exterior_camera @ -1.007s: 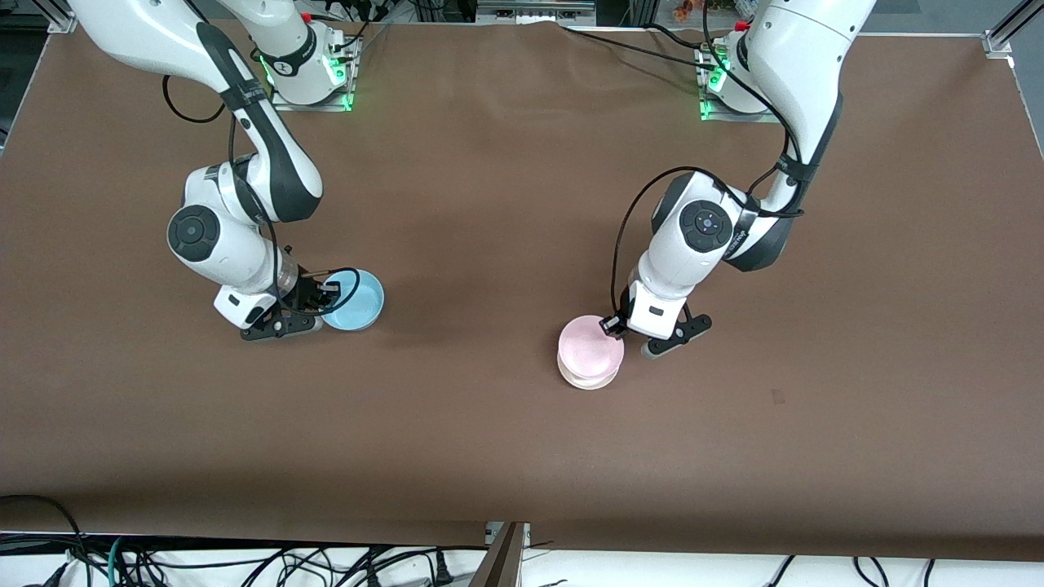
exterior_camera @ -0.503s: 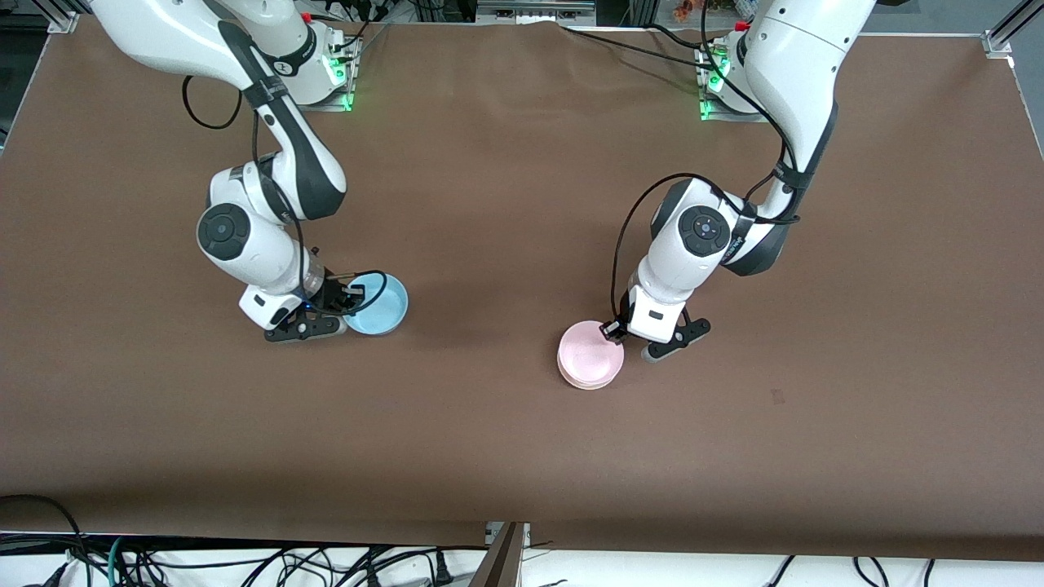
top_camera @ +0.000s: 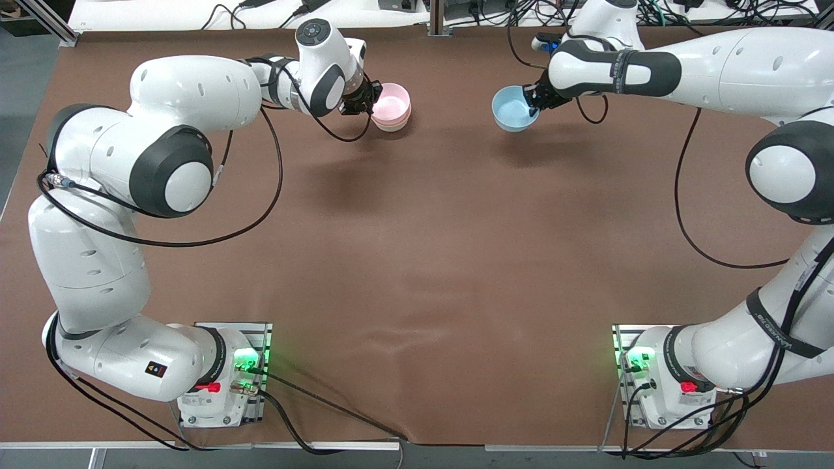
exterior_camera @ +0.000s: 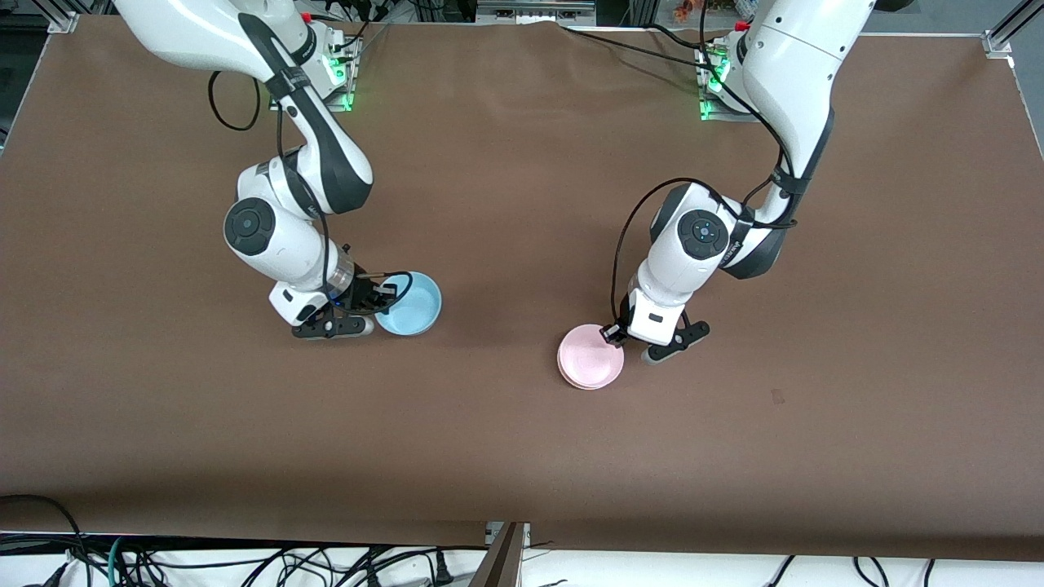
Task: Stack pink and blue bowls on white bowl
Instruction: 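Lower the pink bowl into the white bowl while the right gripper carries the blue bowl, then open the left gripper and withdraw while the right gripper lowers the blue bowl, then open the right gripper to release the blue bowl onto the stack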
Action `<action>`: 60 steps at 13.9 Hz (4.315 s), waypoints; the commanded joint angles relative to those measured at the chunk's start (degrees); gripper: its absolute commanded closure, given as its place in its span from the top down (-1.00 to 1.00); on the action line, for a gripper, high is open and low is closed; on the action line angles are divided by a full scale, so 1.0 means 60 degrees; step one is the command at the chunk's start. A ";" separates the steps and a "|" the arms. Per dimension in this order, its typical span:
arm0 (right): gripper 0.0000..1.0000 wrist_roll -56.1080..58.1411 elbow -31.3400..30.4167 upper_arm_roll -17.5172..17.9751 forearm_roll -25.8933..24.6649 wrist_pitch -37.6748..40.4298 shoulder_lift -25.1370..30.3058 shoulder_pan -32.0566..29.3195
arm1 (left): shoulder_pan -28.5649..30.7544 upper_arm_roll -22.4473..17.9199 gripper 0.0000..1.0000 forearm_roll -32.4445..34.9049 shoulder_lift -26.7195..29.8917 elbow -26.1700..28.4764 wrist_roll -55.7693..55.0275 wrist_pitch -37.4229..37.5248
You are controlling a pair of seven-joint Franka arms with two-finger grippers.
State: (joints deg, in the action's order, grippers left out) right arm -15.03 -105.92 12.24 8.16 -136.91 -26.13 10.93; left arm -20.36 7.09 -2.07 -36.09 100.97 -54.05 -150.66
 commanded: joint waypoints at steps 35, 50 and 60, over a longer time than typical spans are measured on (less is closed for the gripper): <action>-1.00 -0.4201 0.5330 -0.0208 0.0957 -0.0780 -0.3830 0.2908 | 0.0433 -0.0361 -0.53 0.0433 0.0404 -0.2894 -0.0337 0.3443; -1.00 -0.5536 0.7444 -0.0926 0.0354 -0.2611 -0.5738 0.4359 | 0.3259 -0.0229 -0.50 -0.0840 0.2132 -0.3776 0.4273 0.7091; -0.53 -0.5522 0.7444 -0.0970 0.0369 -0.2977 -0.5914 0.4404 | 0.4052 -0.0346 -0.46 -0.0725 0.2718 -0.3791 0.5903 0.7928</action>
State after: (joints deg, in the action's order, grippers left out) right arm -46.98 -63.85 6.71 11.25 -154.17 -59.98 36.87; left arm 3.28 4.88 -6.68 -21.82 77.98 -20.86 -104.81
